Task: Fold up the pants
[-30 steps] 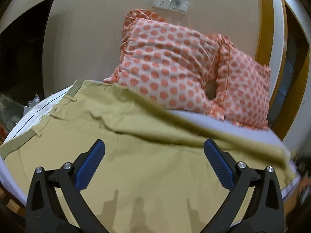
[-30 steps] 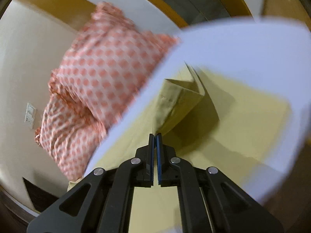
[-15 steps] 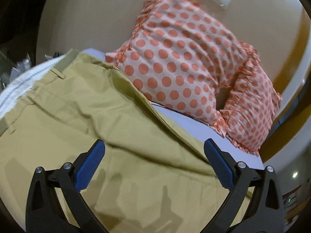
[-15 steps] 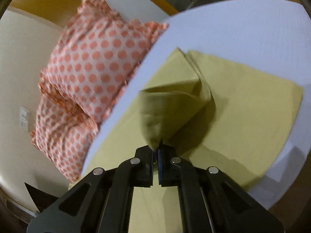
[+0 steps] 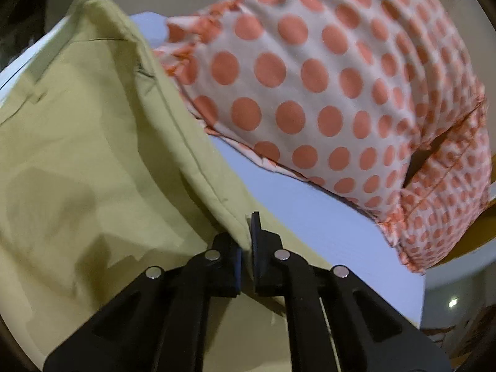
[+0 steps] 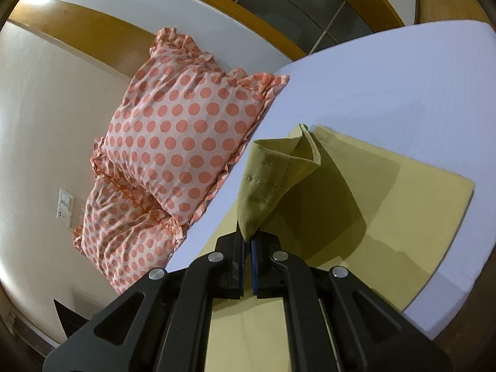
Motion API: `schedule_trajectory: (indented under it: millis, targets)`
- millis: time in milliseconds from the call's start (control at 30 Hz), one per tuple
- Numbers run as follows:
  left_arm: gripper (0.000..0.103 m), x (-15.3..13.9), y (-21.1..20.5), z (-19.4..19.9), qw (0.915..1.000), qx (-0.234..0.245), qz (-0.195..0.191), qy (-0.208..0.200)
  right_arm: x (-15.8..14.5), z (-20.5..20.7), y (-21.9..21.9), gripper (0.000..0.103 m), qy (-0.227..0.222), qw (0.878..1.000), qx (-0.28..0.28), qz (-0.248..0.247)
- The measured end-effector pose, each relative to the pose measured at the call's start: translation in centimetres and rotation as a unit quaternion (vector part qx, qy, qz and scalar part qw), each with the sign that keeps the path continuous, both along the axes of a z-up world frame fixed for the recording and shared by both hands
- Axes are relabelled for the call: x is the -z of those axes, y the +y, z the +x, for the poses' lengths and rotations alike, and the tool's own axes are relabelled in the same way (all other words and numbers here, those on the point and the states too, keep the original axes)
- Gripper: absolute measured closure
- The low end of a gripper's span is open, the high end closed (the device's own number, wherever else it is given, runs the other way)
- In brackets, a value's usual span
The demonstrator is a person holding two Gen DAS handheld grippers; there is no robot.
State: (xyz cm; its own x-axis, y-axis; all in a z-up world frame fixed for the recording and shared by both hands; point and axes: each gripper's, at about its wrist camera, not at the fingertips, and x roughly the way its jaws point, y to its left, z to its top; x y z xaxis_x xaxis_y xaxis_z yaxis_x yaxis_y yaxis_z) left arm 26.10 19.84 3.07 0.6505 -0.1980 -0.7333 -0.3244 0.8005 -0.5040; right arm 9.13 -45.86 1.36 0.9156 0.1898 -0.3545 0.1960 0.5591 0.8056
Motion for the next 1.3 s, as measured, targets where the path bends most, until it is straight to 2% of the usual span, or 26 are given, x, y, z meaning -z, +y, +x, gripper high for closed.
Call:
schedule_trajectory:
  millis: [67, 133, 200, 233, 300, 433, 533, 667, 700, 733, 767, 800, 833, 900, 1033, 1100, 1133, 1167, 1200, 1300]
  targets:
    - [0.099, -1.7, -0.5, -3.9, 0.9989, 0.008, 0.023, -0.039, -0.6, -0.7, -0.3, 0.100, -0.010, 1.000, 0.011, -0.008]
    - [0.098, -3.6, -1.0, -10.2, 0.9957, 0.015, 0.044, -0.080, -1.2, -1.8, -0.8, 0.100, -0.017, 0.999, 0.025, -0.016]
    - [0.094, -4.3, -1.3, -15.4, 0.9937, 0.019, 0.051, -0.098, -1.5, -2.8, -1.2, 0.100, -0.016, 0.999, 0.038, -0.022]
    - [0.093, -4.1, -1.6, -18.7, 0.9931, 0.017, 0.057, -0.101, -1.4, -3.4, -1.4, 0.100, -0.015, 0.999, 0.044, -0.023]
    - [0.090, -3.0, -1.9, -22.4, 0.9938, 0.011, 0.060, -0.093, -1.0, -4.4, -1.7, 0.100, -0.005, 0.998, 0.054, -0.027]
    - [0.091, 0.5, -2.2, -26.3, 0.9974, -0.010, 0.044, -0.056, 0.8, -5.2, -2.1, 0.100, 0.028, 0.997, 0.065, -0.020]
    - [0.091, 1.9, -1.7, -27.7, 0.9984, -0.018, 0.014, -0.052, 1.8, -5.4, -2.4, 0.100, 0.041, 0.997, 0.068, -0.017]
    - [0.091, 2.4, -1.6, -28.1, 0.9982, -0.010, 0.013, -0.058, 2.0, -5.6, -2.4, 0.099, 0.065, 0.995, 0.072, -0.037]
    - [0.090, 2.4, -1.7, -28.3, 0.9980, -0.008, 0.016, -0.060, 1.8, -5.9, -2.3, 0.093, 0.068, 0.994, 0.076, -0.043]
    - [0.089, 2.4, -1.7, -28.4, 0.9979, -0.006, 0.017, -0.063, 1.5, -6.4, -2.3, 0.072, 0.074, 0.992, 0.091, -0.053]
    - [0.086, 2.4, -1.7, -28.6, 0.9977, -0.001, 0.016, -0.067, 1.3, -6.8, -2.4, 0.045, 0.077, 0.990, 0.104, -0.062]
    - [0.081, 2.4, -1.8, -28.8, 0.9973, 0.003, 0.015, -0.071, 1.0, -7.4, -2.5, 0.038, 0.072, 0.987, 0.121, -0.075]
    - [0.078, 2.3, -1.9, -28.9, 0.9969, 0.007, 0.015, -0.077, 0.9, -7.9, -2.6, 0.038, 0.070, 0.985, 0.135, -0.088]
    - [0.066, 2.2, -2.1, -29.3, 0.9952, 0.017, 0.016, -0.095, 1.1, -8.0, -2.6, 0.040, 0.079, 0.982, 0.139, -0.098]
    - [0.057, 2.0, -2.4, -30.0, 0.9929, 0.029, 0.018, -0.114, 2.3, -7.5, -2.0, 0.054, 0.079, 0.985, 0.119, -0.095]
    - [0.053, 2.0, -2.5, -30.6, 0.9917, 0.034, 0.018, -0.122, 2.6, -7.1, -1.2, 0.064, 0.074, 0.988, 0.096, -0.095]
    - [0.052, 2.0, -2.5, -30.8, 0.9912, 0.036, 0.016, -0.126, 2.8, -6.8, -0.8, 0.073, 0.072, 0.989, 0.086, -0.098]
    - [0.051, 1.9, -2.4, -31.0, 0.9907, 0.036, 0.014, -0.130, 3.0, -6.7, -0.6, 0.086, 0.073, 0.989, 0.079, -0.103]
    - [0.050, 2.0, -2.2, -31.3, 0.9904, 0.035, 0.012, -0.134, 3.2, -6.3, -0.6, 0.092, 0.069, 0.989, 0.071, -0.107]
    - [0.048, 1.9, -1.4, -32.1, 0.9897, 0.023, 0.008, -0.141, 2.5, -5.7, -0.2, 0.096, 0.047, 0.991, 0.064, -0.107]
